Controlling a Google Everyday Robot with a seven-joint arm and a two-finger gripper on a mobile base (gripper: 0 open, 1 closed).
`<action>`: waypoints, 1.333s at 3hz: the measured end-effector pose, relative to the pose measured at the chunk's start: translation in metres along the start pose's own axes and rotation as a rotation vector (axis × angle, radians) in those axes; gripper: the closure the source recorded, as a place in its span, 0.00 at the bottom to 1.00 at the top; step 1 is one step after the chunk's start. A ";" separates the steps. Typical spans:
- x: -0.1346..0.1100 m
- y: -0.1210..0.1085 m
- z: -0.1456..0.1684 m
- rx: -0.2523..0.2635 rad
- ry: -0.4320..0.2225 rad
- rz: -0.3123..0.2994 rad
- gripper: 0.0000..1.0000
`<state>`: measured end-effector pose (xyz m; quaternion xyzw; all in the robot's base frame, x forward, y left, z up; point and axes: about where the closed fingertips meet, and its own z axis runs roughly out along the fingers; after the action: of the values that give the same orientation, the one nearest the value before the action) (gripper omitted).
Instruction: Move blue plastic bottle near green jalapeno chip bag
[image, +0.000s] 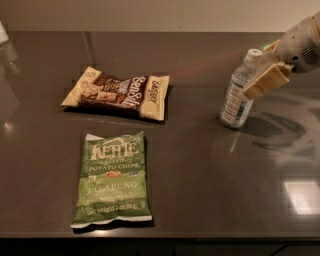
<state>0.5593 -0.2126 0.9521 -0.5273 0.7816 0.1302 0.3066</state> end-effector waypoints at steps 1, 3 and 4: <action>-0.003 0.004 0.001 -0.013 -0.021 -0.007 0.61; -0.025 0.023 0.000 -0.078 -0.077 -0.030 1.00; -0.048 0.046 -0.002 -0.142 -0.118 -0.046 1.00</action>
Offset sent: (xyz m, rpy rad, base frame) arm -0.0083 0.0113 0.0063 0.0522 -0.0007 0.0425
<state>0.5289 -0.1591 0.9778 -0.5571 0.7385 0.2090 0.3171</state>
